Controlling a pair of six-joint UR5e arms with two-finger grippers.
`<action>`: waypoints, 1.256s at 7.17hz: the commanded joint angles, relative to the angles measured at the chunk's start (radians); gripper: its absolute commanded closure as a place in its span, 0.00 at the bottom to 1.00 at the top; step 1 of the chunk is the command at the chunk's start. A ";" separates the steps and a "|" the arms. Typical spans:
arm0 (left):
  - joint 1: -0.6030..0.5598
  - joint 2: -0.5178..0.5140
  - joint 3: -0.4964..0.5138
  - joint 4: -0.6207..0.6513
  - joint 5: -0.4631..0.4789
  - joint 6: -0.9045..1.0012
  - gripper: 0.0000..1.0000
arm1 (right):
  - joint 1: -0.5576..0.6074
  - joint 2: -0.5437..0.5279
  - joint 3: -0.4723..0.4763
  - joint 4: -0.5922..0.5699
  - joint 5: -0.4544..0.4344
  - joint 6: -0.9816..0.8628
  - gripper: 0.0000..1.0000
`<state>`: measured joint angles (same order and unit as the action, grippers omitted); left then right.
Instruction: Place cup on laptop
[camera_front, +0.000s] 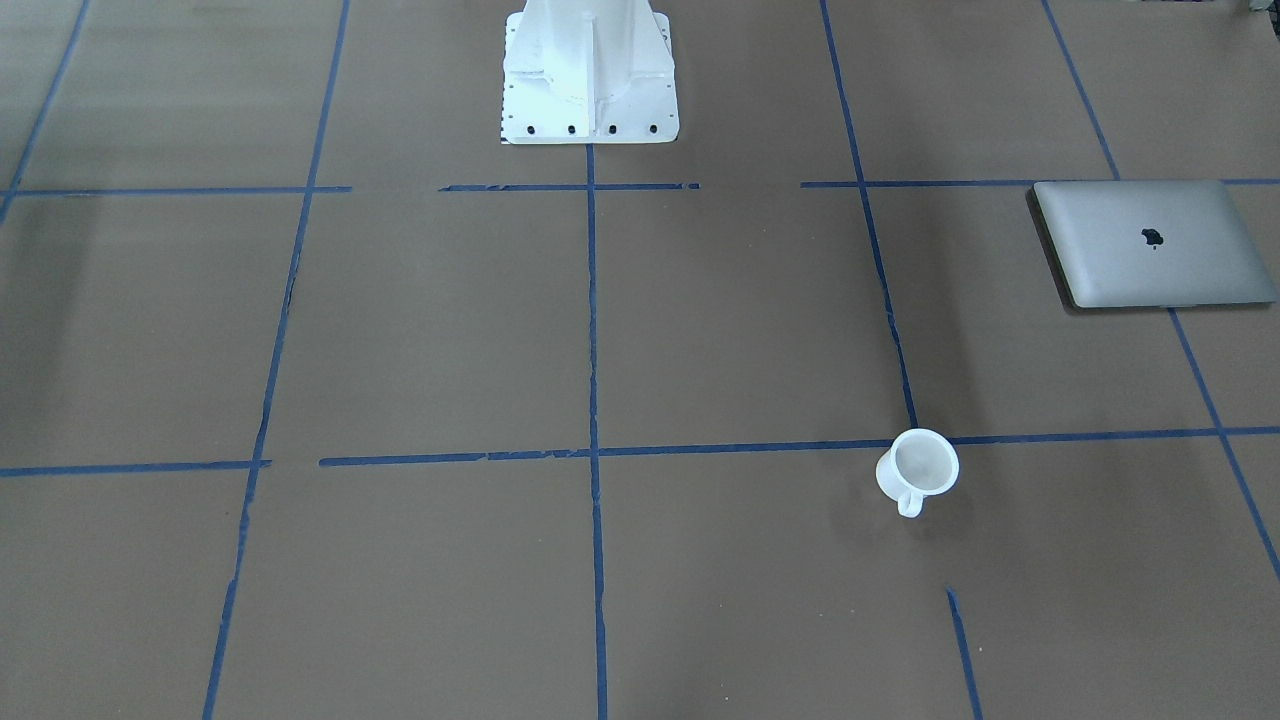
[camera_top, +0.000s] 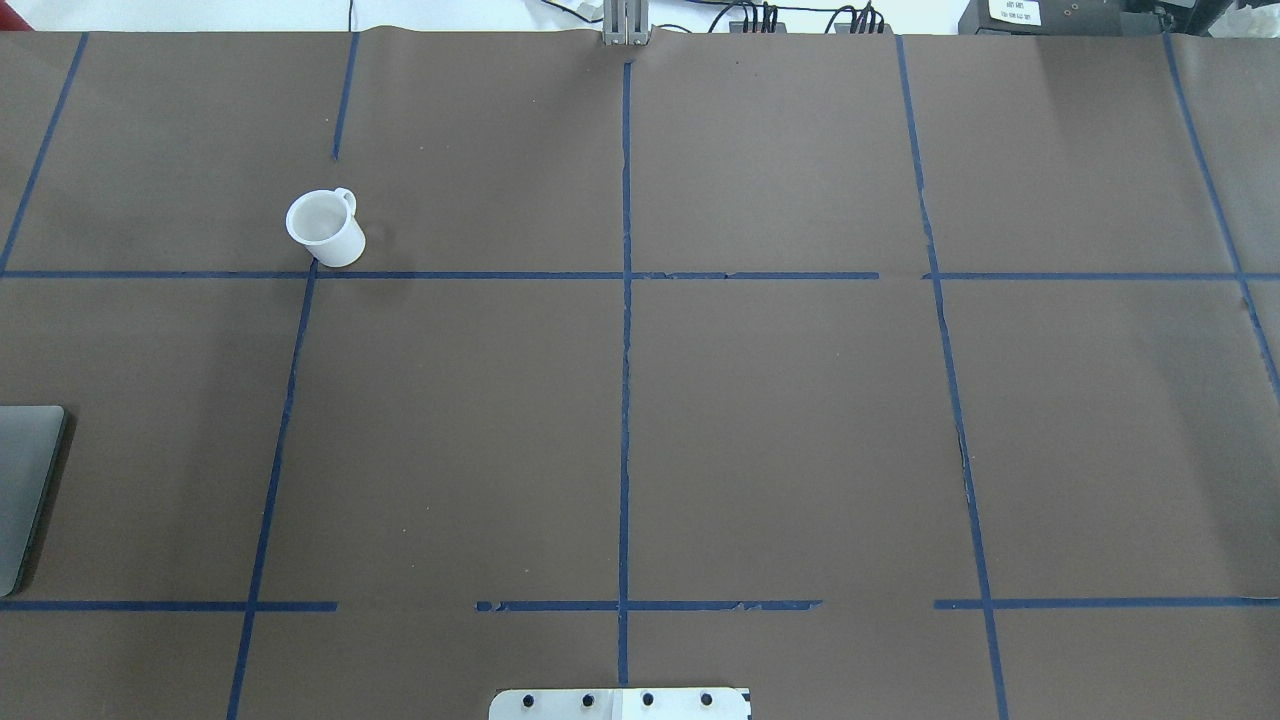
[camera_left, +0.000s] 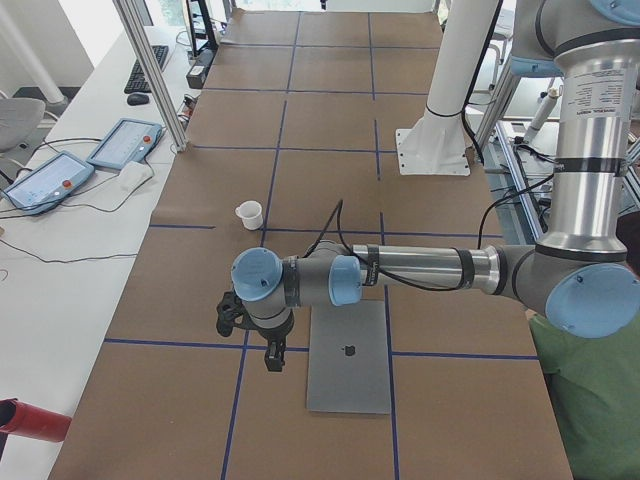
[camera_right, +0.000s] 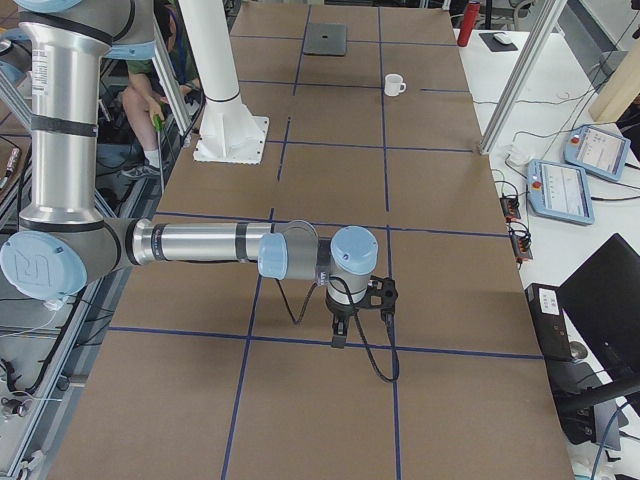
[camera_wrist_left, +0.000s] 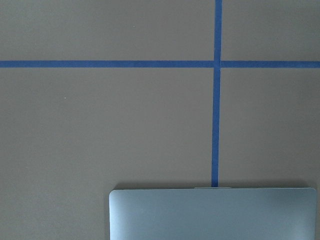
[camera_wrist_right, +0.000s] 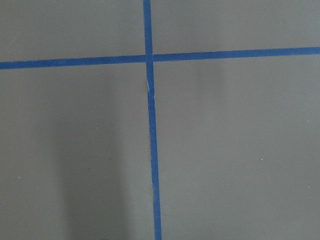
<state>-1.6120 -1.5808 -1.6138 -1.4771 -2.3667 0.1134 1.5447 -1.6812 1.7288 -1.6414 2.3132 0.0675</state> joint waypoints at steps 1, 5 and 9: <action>0.004 -0.060 -0.050 0.000 -0.003 -0.006 0.00 | 0.000 0.000 0.000 0.000 0.000 0.000 0.00; 0.260 -0.250 -0.118 0.000 0.003 -0.162 0.00 | 0.000 0.000 0.000 0.000 0.000 0.000 0.00; 0.483 -0.437 -0.068 -0.006 0.010 -0.423 0.00 | 0.000 0.000 0.000 0.000 0.000 0.000 0.00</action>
<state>-1.1907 -1.9649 -1.7086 -1.4791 -2.3577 -0.2690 1.5447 -1.6812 1.7288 -1.6414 2.3132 0.0675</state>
